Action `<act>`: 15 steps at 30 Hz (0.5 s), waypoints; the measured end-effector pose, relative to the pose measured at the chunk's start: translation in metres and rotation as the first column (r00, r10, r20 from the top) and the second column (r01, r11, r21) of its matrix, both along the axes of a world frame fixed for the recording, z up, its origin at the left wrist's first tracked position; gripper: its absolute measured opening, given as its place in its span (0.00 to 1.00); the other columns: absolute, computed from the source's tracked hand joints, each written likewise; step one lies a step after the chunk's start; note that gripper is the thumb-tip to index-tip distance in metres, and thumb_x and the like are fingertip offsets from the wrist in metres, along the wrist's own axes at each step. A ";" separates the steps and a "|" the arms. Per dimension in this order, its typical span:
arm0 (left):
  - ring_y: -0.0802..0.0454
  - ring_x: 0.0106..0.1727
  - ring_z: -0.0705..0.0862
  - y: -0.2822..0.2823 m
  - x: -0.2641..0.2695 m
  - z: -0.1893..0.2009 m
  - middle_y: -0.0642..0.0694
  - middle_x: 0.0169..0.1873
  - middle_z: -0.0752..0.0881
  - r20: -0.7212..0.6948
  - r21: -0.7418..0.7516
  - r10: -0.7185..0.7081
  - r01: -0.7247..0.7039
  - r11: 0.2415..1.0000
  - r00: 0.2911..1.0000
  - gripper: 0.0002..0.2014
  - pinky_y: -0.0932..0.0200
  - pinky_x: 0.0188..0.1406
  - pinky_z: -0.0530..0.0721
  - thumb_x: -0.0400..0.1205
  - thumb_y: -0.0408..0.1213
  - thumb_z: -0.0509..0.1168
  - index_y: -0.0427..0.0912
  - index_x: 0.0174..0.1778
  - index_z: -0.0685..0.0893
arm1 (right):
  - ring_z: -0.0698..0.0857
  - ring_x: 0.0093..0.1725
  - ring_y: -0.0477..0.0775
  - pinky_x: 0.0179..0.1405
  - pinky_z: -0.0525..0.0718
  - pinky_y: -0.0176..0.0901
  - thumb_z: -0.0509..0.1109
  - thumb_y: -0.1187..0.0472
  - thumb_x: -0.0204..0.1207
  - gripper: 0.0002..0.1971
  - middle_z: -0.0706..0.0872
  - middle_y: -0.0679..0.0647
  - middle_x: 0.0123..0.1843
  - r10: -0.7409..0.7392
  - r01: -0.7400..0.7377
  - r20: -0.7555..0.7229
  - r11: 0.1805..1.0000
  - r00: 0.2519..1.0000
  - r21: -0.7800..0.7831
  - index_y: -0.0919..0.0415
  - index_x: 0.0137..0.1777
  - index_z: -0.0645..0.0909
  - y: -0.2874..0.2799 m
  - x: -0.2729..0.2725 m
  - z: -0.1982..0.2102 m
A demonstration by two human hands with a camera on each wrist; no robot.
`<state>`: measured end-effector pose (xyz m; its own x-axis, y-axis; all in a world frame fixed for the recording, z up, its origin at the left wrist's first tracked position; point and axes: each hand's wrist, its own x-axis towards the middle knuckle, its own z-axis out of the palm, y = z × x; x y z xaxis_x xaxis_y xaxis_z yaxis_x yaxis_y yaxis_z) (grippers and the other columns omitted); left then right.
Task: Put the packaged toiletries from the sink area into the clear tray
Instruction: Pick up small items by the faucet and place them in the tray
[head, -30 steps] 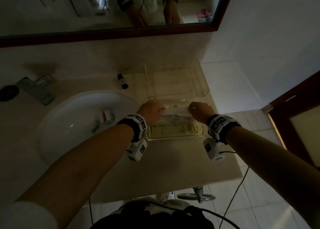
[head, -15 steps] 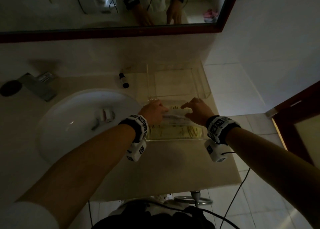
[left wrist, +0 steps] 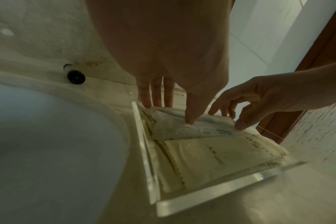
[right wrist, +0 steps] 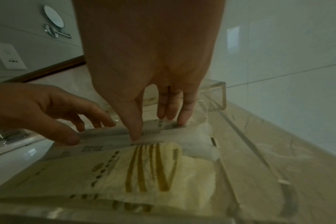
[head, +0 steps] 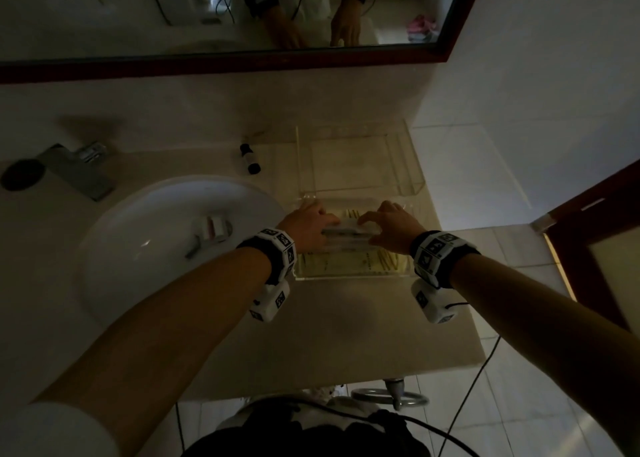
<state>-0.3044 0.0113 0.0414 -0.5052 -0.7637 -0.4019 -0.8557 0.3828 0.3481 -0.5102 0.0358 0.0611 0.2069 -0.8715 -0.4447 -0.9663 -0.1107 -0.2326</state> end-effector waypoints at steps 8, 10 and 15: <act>0.44 0.71 0.68 0.001 0.000 0.001 0.43 0.66 0.72 0.017 -0.012 0.007 -0.006 1.000 1.000 0.20 0.48 0.65 0.74 0.80 0.42 0.63 0.51 0.68 0.74 | 0.71 0.68 0.63 0.67 0.75 0.54 0.71 0.56 0.76 0.24 0.71 0.59 0.68 -0.040 0.039 0.022 0.998 0.999 0.040 0.44 0.72 0.73 0.000 0.001 0.002; 0.44 0.69 0.69 0.002 -0.002 0.000 0.43 0.64 0.72 0.024 -0.016 -0.003 0.003 1.000 1.000 0.19 0.50 0.59 0.75 0.79 0.40 0.63 0.50 0.67 0.74 | 0.71 0.68 0.63 0.68 0.75 0.55 0.72 0.56 0.76 0.25 0.71 0.59 0.68 -0.040 0.039 0.022 0.998 0.999 0.045 0.44 0.72 0.73 0.001 0.001 0.003; 0.45 0.65 0.72 0.005 -0.003 -0.001 0.43 0.61 0.72 0.046 -0.064 -0.016 0.019 0.998 0.999 0.17 0.56 0.49 0.72 0.79 0.41 0.64 0.50 0.64 0.75 | 0.72 0.68 0.63 0.67 0.76 0.56 0.71 0.55 0.76 0.24 0.72 0.59 0.67 -0.035 0.034 0.023 0.999 0.999 0.036 0.43 0.71 0.74 0.002 0.001 0.001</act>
